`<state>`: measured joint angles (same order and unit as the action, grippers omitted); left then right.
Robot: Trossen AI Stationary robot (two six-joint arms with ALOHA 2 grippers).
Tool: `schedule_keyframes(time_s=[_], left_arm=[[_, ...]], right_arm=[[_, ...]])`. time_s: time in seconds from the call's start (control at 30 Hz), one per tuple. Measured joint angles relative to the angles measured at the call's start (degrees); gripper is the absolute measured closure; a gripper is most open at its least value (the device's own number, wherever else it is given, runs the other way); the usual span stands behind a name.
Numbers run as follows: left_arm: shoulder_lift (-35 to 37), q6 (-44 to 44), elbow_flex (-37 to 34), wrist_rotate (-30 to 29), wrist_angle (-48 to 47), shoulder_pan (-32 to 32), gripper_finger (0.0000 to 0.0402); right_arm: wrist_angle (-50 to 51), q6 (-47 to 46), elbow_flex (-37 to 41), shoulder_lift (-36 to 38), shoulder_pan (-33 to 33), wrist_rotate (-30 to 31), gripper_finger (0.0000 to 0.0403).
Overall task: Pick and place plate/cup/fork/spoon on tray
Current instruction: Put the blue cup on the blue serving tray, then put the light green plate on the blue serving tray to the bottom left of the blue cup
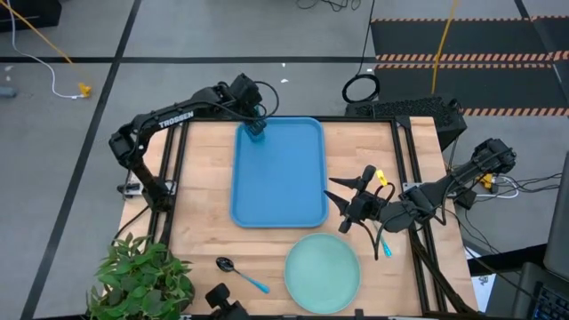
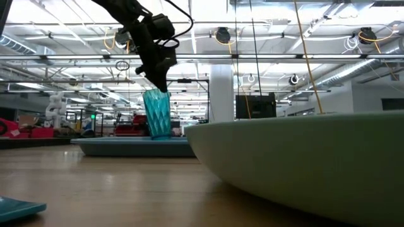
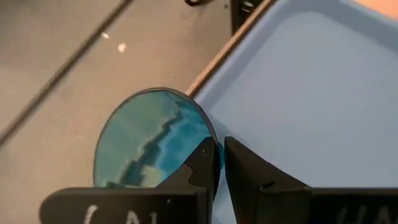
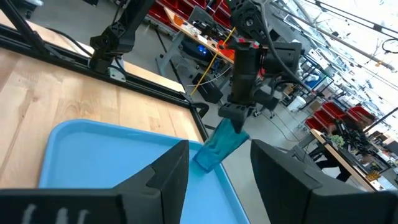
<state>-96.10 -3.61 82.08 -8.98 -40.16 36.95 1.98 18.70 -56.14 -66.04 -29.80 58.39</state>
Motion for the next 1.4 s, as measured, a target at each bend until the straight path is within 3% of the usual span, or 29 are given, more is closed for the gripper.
schedule_keyframes(time_s=[0.17, 0.7, 1.07, 1.17, 1.4], left_arm=[[-0.1, -3.7, 0.0, -3.5, -0.5, -0.5, 0.0367], [-0.1, -5.1, 0.0, -3.5, -5.4, -1.5, 0.0364], [4.7, -1.7, 0.1, -4.0, -6.7, -3.8, 0.0277], [8.1, -0.7, 0.1, -4.1, -6.7, -5.8, 0.0269], [15.8, -2.0, 0.1, -1.0, -6.2, -15.1, 0.0268]], right_arm=[[0.0, 0.1, 0.0, 0.0, -0.1, 0.0, 0.0238], [0.0, 0.0, 0.0, 0.0, -0.3, 0.0, 0.0238], [0.0, -4.1, 0.0, 0.0, -0.3, -0.3, 0.0238], [1.0, -8.4, 0.0, 0.0, -0.3, -5.2, 0.0238], [7.5, -22.1, 0.0, -0.2, -0.7, -24.5, 0.0238]])
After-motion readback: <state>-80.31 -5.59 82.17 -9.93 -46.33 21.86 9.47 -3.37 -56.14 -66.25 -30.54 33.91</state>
